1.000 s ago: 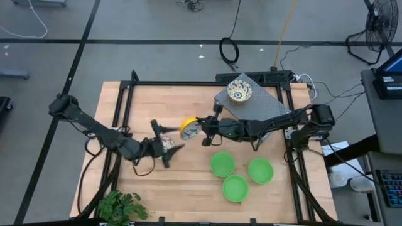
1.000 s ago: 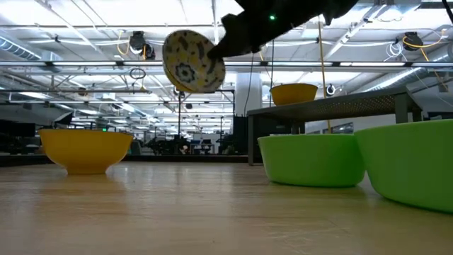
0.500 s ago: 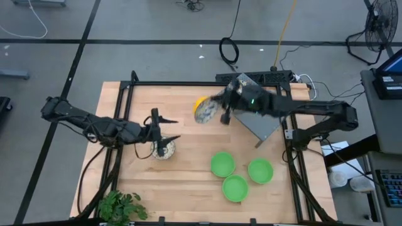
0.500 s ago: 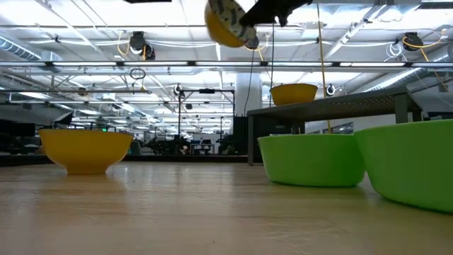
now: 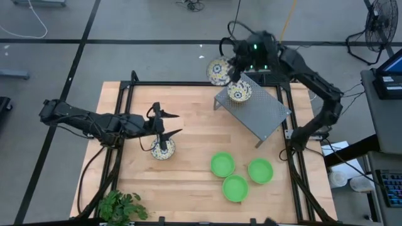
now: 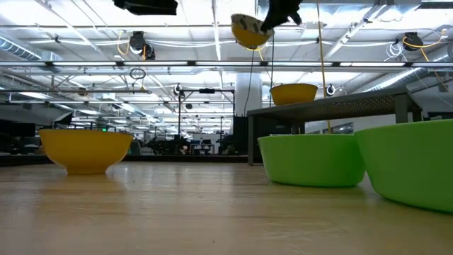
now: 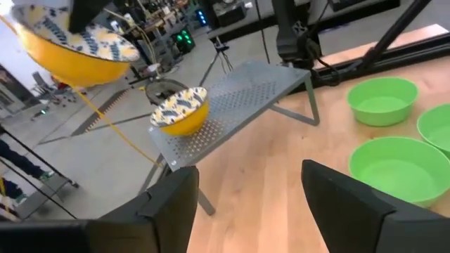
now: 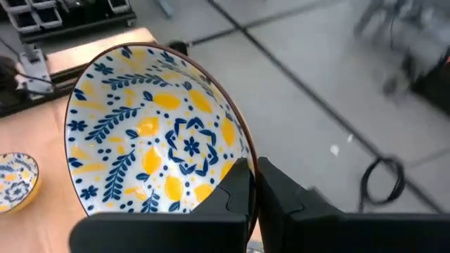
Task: Pick & Place Mini bowls
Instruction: Stack the top yellow bowl on the yellow bowl on the shelf
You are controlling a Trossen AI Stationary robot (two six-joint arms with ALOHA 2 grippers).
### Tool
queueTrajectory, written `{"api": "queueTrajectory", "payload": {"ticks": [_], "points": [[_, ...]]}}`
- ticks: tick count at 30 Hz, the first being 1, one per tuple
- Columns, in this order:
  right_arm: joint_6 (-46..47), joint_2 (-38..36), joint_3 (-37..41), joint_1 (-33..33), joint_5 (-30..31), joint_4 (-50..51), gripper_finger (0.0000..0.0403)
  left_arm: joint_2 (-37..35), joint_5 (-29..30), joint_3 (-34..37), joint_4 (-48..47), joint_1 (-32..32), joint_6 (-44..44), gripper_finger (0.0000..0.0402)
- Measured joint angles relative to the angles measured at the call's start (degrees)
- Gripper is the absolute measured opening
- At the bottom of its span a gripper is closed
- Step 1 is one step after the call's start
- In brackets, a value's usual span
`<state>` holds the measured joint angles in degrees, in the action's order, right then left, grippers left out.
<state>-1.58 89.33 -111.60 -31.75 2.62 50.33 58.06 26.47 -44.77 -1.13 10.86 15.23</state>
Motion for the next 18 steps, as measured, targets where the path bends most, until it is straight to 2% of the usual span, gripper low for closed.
{"api": "queueTrajectory", "payload": {"ticks": [4,9,18], "points": [[1.86,4.31,-4.3,-5.89,-4.44,8.56,0.0,0.04,-1.0,0.0,-2.06,-0.36,-0.47,0.0249],[2.35,7.6,-5.35,-13.15,-14.17,19.34,0.0,0.04,-1.02,0.02,-3.14,-0.36,-0.53,0.0251],[2.04,7.24,-3.33,-18.15,-16.22,24.26,0.0,0.04,-1.02,0.02,-3.18,-0.36,-0.53,0.026]]}}
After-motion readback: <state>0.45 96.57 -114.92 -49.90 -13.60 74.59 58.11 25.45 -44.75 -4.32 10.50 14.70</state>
